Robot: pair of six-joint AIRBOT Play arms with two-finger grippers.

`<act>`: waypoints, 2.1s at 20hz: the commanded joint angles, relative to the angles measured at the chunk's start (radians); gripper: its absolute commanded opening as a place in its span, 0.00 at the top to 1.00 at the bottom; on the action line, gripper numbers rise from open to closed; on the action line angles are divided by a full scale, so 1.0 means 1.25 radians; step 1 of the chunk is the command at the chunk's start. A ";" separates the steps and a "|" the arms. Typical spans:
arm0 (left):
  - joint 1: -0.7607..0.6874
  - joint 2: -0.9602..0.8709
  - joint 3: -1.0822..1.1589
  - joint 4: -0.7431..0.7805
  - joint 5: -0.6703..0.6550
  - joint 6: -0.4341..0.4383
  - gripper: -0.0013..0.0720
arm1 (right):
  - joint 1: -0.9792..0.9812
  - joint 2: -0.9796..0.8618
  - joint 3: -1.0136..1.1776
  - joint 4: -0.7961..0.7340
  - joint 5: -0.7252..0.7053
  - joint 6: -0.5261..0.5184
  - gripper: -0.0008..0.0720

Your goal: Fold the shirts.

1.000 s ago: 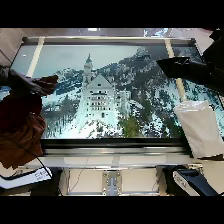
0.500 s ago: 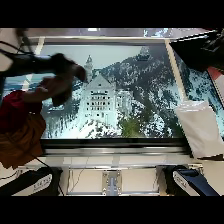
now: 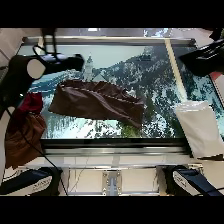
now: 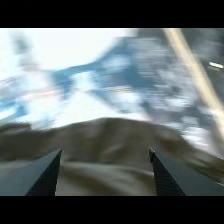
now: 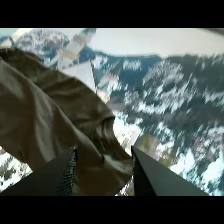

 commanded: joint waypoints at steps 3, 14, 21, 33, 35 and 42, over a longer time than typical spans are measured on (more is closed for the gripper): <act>0.348 -0.136 -0.001 0.013 -0.329 -0.162 0.17 | 0.001 -0.156 -0.170 -0.013 0.059 0.063 0.48; 0.495 -0.343 -0.044 -0.247 -0.454 -0.049 0.32 | 0.000 -0.282 -0.184 -0.042 0.033 0.106 0.48; 0.493 -0.343 -0.184 -0.320 -0.297 -0.030 0.32 | 0.000 -0.282 -0.184 0.009 0.039 0.109 0.48; 0.487 -0.357 -0.186 -0.455 -0.152 -0.018 0.97 | 0.000 -0.282 -0.195 -0.016 0.040 0.113 0.48; 0.488 -0.354 -0.186 -0.455 -0.154 -0.015 0.97 | -0.007 -0.282 -0.270 -0.042 -0.037 0.154 0.44; 0.487 -0.352 -0.186 -0.459 -0.169 0.025 0.96 | -0.007 -0.403 -0.559 0.190 -0.321 0.091 0.36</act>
